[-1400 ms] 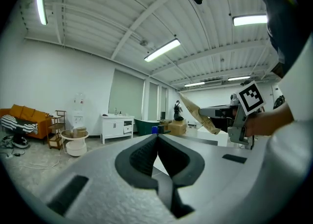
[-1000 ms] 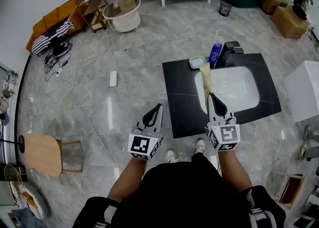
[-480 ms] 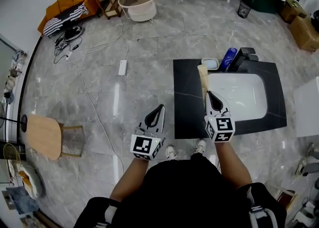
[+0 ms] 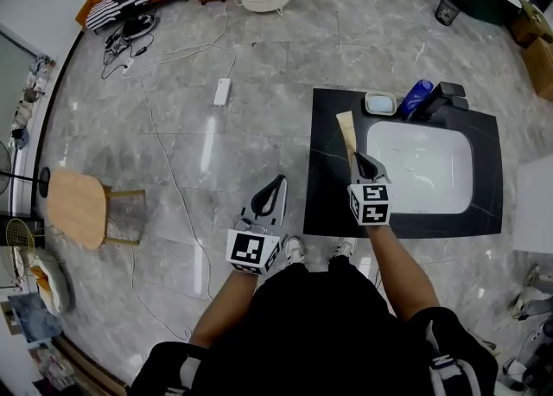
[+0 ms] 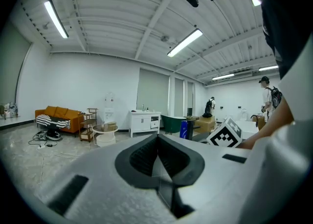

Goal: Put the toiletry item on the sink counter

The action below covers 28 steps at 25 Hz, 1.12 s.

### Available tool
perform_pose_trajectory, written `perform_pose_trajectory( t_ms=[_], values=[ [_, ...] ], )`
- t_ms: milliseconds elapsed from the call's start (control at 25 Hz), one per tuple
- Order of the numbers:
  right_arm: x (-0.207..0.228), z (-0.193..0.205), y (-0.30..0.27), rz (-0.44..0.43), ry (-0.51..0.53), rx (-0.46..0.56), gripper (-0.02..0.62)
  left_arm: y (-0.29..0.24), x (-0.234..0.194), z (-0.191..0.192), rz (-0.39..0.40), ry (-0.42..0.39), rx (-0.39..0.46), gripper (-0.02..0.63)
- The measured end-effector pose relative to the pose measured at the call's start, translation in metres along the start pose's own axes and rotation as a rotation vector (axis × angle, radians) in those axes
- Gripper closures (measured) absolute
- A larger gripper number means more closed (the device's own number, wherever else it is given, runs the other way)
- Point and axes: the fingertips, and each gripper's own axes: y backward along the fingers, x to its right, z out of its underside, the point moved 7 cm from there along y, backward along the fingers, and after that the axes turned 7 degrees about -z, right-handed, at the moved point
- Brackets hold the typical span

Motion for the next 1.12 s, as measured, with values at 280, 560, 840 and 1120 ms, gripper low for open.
perform_pose_trajectory(
  t_ms=[280, 560, 840, 1120],
  values=[
    [0.009, 0.032, -0.031, 0.016, 0.025, -0.132, 0.588, 0.001, -0.006, 0.007, -0.037, 0.008, -0.016, 0.598],
    [0.009, 0.052, -0.046, 0.009, 0.04, -0.235, 0.588, 0.009, -0.021, 0.011, -0.086, 0.002, -0.032, 0.598],
    [0.008, 0.06, -0.057, -0.035, 0.033, -0.34, 0.521, 0.009, -0.018, 0.012, -0.076, 0.006, -0.039, 0.598],
    [0.001, 0.054, -0.054, -0.059, 0.013, -0.306, 0.411, 0.01, -0.02, 0.012, -0.078, 0.007, -0.038, 0.598]
  ],
)
